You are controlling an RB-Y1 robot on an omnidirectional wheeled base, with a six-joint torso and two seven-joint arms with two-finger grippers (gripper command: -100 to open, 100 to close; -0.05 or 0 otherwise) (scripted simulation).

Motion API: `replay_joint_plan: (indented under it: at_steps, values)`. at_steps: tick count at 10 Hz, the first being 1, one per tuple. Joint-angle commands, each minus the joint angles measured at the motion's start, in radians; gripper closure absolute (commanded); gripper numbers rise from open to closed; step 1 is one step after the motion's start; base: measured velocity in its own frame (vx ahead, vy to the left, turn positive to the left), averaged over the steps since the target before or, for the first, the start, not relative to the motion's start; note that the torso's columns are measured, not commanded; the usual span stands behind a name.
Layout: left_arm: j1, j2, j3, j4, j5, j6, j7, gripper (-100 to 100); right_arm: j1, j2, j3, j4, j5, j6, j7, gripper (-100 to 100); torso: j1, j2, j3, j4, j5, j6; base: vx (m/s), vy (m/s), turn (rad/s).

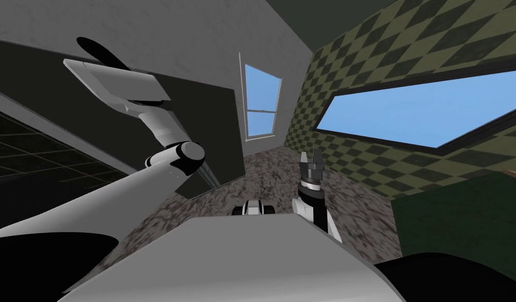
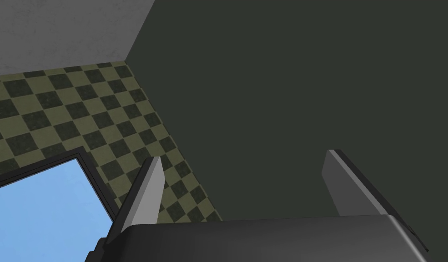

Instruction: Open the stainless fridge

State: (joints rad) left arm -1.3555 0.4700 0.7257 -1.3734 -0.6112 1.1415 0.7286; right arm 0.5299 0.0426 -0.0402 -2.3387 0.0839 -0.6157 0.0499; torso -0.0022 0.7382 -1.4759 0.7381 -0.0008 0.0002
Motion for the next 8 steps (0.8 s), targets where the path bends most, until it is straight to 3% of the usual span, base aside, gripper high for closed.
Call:
replay_joint_plan:
  at_steps: [1, 4, 7, 8]
  values:
    - [-0.020, 0.006, -0.003, 0.000, 0.013, -0.003, -0.003, -100, 0.000, 0.000, 0.000, 0.000, 0.000, 0.000, 0.000, 0, 0.002, 0.001, 0.001, 0.000, 0.001, 0.000, 0.119, 0.226, -0.039]
    - [-0.040, 0.012, -0.006, 0.003, 0.030, -0.011, -0.006, -100, 0.000, 0.000, 0.000, 0.000, 0.000, 0.000, 0.000, 0, 0.001, -0.001, 0.000, 0.000, 0.001, 0.000, 0.122, 0.198, -0.030]
    - [-0.036, 0.012, -0.002, 0.001, 0.028, -0.007, -0.006, -100, 0.000, 0.000, 0.000, 0.000, 0.000, 0.000, 0.000, 0, 0.000, 0.001, 0.001, 0.001, -0.001, 0.000, 0.056, 0.085, -0.005]
    - [-0.034, 0.009, -0.002, 0.002, 0.028, -0.001, -0.006, 100, 0.000, 0.000, 0.000, 0.000, 0.000, 0.000, 0.000, 0, 0.003, -0.001, -0.003, 0.001, 0.000, 0.000, 0.000, 0.000, 0.000]
